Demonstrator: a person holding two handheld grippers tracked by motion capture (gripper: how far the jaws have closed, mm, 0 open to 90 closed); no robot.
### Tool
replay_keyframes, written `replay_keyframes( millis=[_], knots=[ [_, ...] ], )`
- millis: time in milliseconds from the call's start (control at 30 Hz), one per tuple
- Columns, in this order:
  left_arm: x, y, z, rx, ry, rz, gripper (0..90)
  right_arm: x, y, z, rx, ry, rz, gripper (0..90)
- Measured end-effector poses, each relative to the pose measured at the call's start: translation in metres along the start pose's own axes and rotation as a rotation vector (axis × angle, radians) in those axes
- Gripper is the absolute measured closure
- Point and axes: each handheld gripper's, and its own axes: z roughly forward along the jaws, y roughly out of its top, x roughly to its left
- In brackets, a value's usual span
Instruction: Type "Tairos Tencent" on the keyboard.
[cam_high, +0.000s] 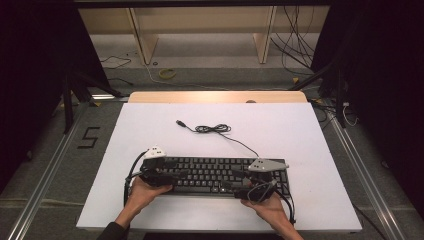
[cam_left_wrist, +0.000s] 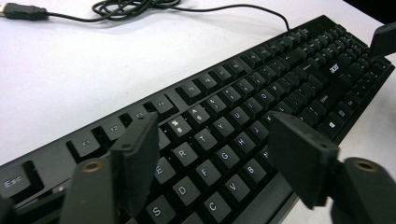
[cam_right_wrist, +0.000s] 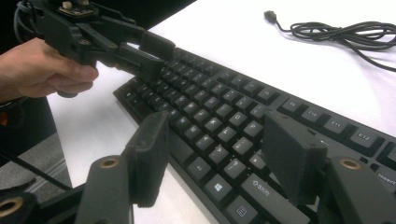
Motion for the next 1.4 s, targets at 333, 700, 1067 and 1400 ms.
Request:
replay_keyframes(
  millis=[333,700,1067,1400],
  knots=[
    [0.002,0.005,0.013,0.06,0.012,0.022,60.4,0.0,-0.005,-0.007,-0.003,-0.012,-0.01,36.1],
    [-0.004,0.009,0.026,0.118,0.008,0.076,84.1,-0.001,-0.01,-0.013,-0.005,-0.024,-0.01,35.7],
    [0.0,0.008,0.032,0.147,0.027,0.076,89.0,0.0,-0.011,-0.015,-0.001,-0.021,-0.011,35.5],
    [-0.002,0.005,0.036,0.144,0.04,0.079,89.2,0.0,-0.012,-0.017,0.001,-0.027,-0.008,35.5]
  ],
)
